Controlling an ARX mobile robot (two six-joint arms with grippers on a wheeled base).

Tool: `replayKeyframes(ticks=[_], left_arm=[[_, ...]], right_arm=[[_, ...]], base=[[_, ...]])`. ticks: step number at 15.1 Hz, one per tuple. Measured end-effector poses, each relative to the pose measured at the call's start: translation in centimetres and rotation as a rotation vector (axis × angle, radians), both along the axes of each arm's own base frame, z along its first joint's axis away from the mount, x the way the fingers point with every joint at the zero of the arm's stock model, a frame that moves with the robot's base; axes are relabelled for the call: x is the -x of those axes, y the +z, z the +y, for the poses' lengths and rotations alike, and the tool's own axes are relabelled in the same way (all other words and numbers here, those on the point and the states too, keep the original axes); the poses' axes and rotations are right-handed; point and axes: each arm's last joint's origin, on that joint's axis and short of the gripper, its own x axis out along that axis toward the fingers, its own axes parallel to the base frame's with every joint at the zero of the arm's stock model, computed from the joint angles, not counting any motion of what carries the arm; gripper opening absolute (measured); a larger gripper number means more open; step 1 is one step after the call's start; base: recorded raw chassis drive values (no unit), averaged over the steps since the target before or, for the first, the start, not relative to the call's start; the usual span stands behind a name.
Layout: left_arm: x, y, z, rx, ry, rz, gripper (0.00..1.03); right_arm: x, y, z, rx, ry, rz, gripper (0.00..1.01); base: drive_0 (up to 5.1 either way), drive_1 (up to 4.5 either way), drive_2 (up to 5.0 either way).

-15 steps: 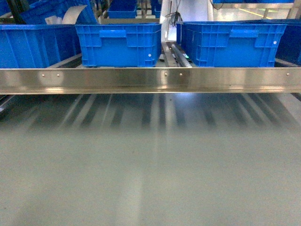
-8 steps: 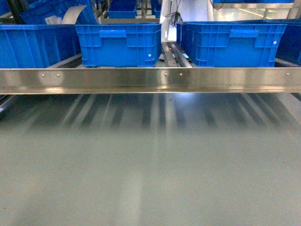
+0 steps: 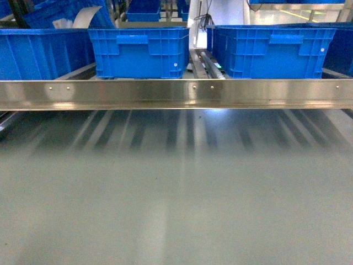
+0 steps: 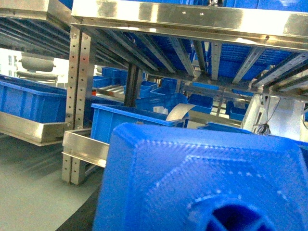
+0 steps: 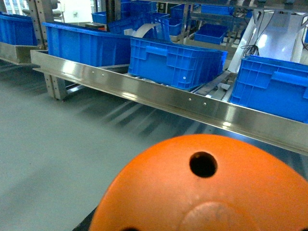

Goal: Sort blue parts and orange caps into right shelf containers

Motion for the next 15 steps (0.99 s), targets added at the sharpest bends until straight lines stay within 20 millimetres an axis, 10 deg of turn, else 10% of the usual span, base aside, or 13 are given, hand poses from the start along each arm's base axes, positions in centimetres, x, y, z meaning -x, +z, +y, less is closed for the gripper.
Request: replayKeyframes(ticks=[15], left_arm=[[0.02, 0.03, 0.00, 0.001, 0.000, -0.003, 0.46]], right_arm=[[0.01, 0.01, 0.00, 0.000, 0.000, -0.001, 0.43]], base=[[0.0, 0.00, 0.0]])
